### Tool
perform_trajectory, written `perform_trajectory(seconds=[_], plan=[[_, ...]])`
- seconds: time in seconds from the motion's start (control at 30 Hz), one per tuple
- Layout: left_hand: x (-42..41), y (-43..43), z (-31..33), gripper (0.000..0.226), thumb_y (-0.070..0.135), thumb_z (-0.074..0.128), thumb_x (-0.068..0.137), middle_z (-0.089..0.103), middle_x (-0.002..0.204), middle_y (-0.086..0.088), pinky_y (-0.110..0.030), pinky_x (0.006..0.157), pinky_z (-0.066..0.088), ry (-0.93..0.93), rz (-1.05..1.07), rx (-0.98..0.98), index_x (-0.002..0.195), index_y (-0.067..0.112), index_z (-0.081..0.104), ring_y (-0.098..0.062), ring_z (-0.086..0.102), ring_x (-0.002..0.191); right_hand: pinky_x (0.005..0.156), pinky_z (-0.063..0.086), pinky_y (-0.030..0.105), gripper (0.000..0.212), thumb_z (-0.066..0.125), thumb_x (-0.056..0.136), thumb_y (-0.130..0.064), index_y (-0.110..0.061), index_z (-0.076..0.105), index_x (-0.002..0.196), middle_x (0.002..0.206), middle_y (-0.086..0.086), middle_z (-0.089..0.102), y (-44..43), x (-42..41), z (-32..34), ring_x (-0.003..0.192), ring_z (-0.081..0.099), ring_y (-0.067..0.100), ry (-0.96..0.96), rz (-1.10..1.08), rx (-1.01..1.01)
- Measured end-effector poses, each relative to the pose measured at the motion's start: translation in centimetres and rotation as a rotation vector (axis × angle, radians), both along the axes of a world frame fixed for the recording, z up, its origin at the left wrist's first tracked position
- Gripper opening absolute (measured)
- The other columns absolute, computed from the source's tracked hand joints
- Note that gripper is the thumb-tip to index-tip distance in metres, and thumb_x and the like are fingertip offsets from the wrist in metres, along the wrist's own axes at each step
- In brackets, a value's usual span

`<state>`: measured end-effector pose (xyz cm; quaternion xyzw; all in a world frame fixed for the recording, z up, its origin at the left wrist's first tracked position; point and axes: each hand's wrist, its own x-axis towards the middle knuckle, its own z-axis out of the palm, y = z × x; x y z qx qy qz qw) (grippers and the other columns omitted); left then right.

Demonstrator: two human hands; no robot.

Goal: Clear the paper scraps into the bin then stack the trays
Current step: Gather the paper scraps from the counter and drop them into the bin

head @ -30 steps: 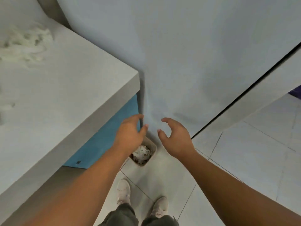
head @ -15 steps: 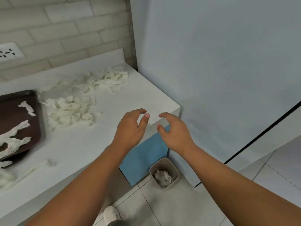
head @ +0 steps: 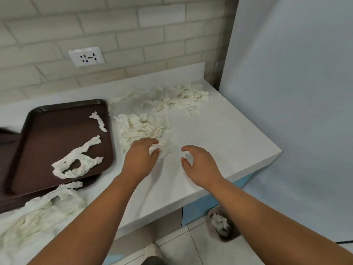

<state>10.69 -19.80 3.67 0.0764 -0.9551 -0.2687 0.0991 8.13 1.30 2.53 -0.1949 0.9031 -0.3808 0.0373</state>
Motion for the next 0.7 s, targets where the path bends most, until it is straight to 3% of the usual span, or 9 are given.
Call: perform_trajectory(seconds=[0.17,0.3,0.43,0.53,0.63,0.7], plan=[[-2.9,-6.8,-1.8,0.037,0.036,0.074,0.086,0.065,0.12,-0.006,-0.036,0.092,0.047,-0.118,0.076,-0.085,0.116,0.015,0.069,-0.027,0.057,0.111,0.101,0.032,0.015,0.036,0.059,0.093,-0.028,-0.023,0.058,0.129,0.133,-0.003,0.058,-5.9,-2.5,-2.1,0.124,0.051,0.012,-0.042,0.002,0.011],[-4.6,-8.3,-3.7,0.039,0.044,0.069,0.086,0.063,0.103,-0.006,-0.031,0.081,0.047,-0.233,-0.038,-0.202,0.104,0.01,0.067,-0.024,0.058,0.098,0.102,0.035,0.018,0.038,0.06,0.091,-0.025,-0.023,0.059,0.129,0.131,-0.002,0.058,-9.0,-4.3,-3.2,0.125,0.05,0.013,-0.041,-0.033,0.062],[-5.5,-8.5,-4.8,0.024,0.035,0.06,0.094,0.063,0.099,-0.005,-0.029,0.074,0.038,-0.194,-0.133,-0.238,0.099,0.012,0.066,-0.024,0.055,0.097,0.104,0.041,0.029,0.041,0.063,0.088,-0.022,-0.021,0.06,0.128,0.128,0.0,0.06,-11.0,-5.6,-3.5,0.125,0.049,0.019,0.017,-0.092,0.093],[-6.3,-9.7,-3.4,0.019,0.029,0.057,0.097,0.062,0.082,0.0,-0.029,0.067,0.039,-0.119,-0.116,-0.082,0.093,0.013,0.067,-0.022,0.06,0.081,0.103,0.04,0.033,0.042,0.066,0.085,-0.025,-0.02,0.06,0.127,0.128,-0.001,0.062,-11.8,-6.3,-3.7,0.124,0.049,0.022,0.052,-0.108,0.151],[-7.0,-11.5,-0.3,0.012,0.025,0.061,0.097,0.059,0.071,0.015,-0.011,0.063,0.038,0.003,-0.084,0.15,0.101,0.018,0.07,-0.002,0.055,0.064,0.099,0.043,0.037,0.045,0.069,0.083,-0.034,-0.022,0.061,0.125,0.127,-0.003,0.062,-12.4,-7.0,-3.7,0.121,0.05,0.023,0.088,-0.114,0.203],[-7.5,-12.9,1.6,0.013,0.023,0.059,0.098,0.064,0.075,0.013,-0.007,0.059,0.039,0.043,-0.084,0.296,0.105,0.024,0.069,0.002,0.055,0.06,0.097,0.044,0.038,0.048,0.07,0.081,-0.043,-0.025,0.062,0.125,0.127,-0.003,0.061,-13.1,-7.5,-3.7,0.119,0.05,0.024,0.117,-0.098,0.241]])
